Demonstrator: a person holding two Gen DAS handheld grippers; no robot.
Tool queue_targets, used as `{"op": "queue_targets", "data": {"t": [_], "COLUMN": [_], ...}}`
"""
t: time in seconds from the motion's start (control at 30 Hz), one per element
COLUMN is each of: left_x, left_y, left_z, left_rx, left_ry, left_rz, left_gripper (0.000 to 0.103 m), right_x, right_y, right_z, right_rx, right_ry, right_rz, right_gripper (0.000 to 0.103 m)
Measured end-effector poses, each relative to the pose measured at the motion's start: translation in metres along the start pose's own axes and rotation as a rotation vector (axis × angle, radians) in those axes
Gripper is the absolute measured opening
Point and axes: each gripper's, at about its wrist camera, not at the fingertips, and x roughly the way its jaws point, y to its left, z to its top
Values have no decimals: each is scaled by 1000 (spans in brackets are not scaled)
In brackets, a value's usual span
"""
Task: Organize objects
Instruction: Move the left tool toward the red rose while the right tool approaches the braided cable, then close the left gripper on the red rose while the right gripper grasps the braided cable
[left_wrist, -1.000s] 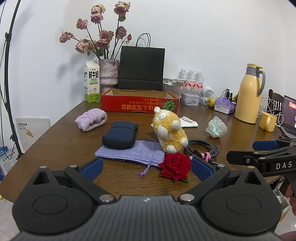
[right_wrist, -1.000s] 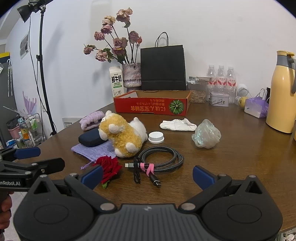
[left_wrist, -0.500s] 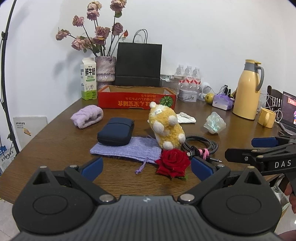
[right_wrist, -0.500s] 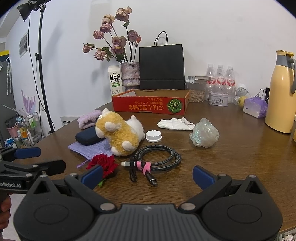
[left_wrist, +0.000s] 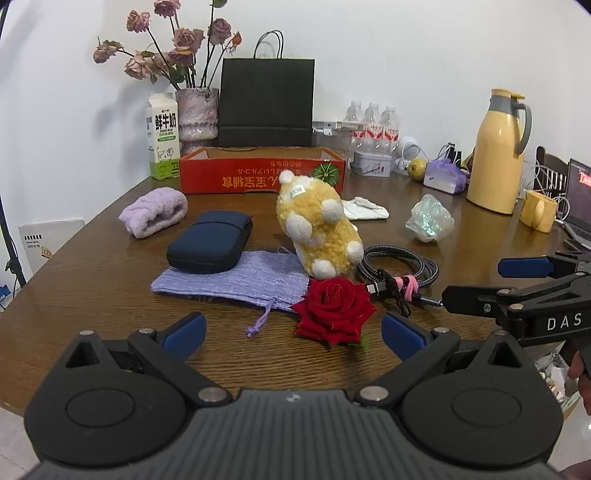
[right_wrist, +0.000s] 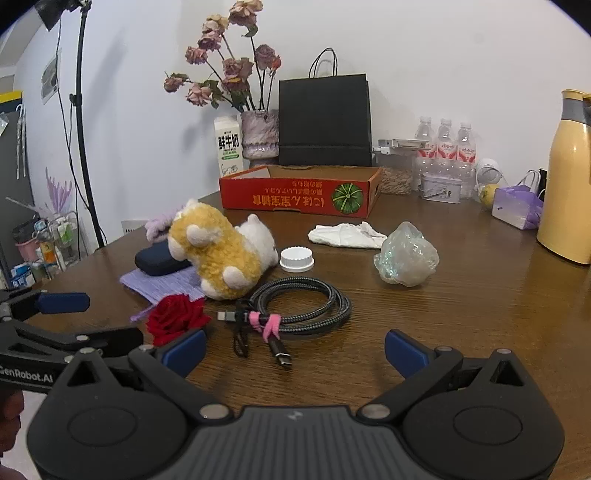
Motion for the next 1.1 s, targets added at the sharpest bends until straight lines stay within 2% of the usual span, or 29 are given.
{"op": "queue_targets", "data": {"t": [0.57,0.73,0.8,0.93,1.1], "left_x": [35,45,47,50,51], "left_y": [-24,-31,-32,-34,-35], "left_z": [6,6,7,7,9], "left_rx": [81,103,110,129,146], "left_ry": [34,56,59,62,67], "left_rz": [36,26,21,26,18], "left_gripper": [101,88,79,75,61], "right_x": [42,54,58,66,77], "right_y": [-25,-29,-30,-29,-28], "right_z": [13,17,19,22,27], "right_rx": [-72,-104,-116,-146,-171], "right_ry": [54,85,96,113,138], "right_rz": [63,96,119,152,180], "right_gripper": [103,103,103,103,103]}}
